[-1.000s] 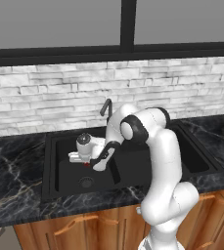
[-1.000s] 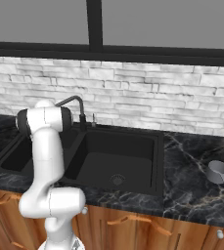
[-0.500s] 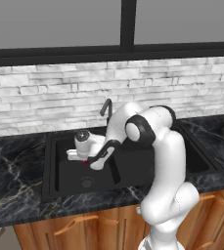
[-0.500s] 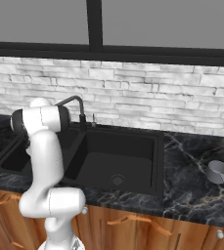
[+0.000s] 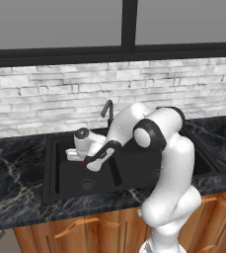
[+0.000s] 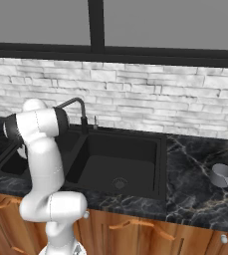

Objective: Move any existing items from the left basin to the right basin for drying. Then move the measuring cup from the counter to the left basin of the sink for washing.

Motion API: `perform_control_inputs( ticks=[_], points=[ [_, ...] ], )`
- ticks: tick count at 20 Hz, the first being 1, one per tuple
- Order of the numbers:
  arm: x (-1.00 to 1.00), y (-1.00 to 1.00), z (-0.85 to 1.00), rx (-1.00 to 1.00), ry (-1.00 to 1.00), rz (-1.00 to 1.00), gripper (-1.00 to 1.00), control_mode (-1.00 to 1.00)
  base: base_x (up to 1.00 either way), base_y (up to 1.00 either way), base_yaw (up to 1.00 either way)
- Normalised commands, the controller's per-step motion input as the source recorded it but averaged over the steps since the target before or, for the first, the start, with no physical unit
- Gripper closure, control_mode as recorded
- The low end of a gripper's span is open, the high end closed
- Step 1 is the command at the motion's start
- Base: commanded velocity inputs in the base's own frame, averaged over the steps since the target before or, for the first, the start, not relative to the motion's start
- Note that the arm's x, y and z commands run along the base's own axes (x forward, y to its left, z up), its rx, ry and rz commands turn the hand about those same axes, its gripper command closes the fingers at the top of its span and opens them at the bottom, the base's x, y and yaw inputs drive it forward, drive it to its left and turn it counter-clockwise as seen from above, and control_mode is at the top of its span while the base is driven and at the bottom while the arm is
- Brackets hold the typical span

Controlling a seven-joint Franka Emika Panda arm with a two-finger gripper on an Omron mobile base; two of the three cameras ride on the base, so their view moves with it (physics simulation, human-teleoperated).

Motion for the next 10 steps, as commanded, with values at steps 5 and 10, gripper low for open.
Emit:
perform_control_inputs(
  ticks=[5, 10],
  points=[
    [-0.35, 0.0, 0.37, 0.0, 0.03, -0.03, 1.0, -1.0, 0.0, 0.0, 0.0],
    [-0.39, 0.0, 0.35, 0.0, 0.02, -0.05, 1.0, -1.0, 0.0, 0.0, 0.0]
  ],
)
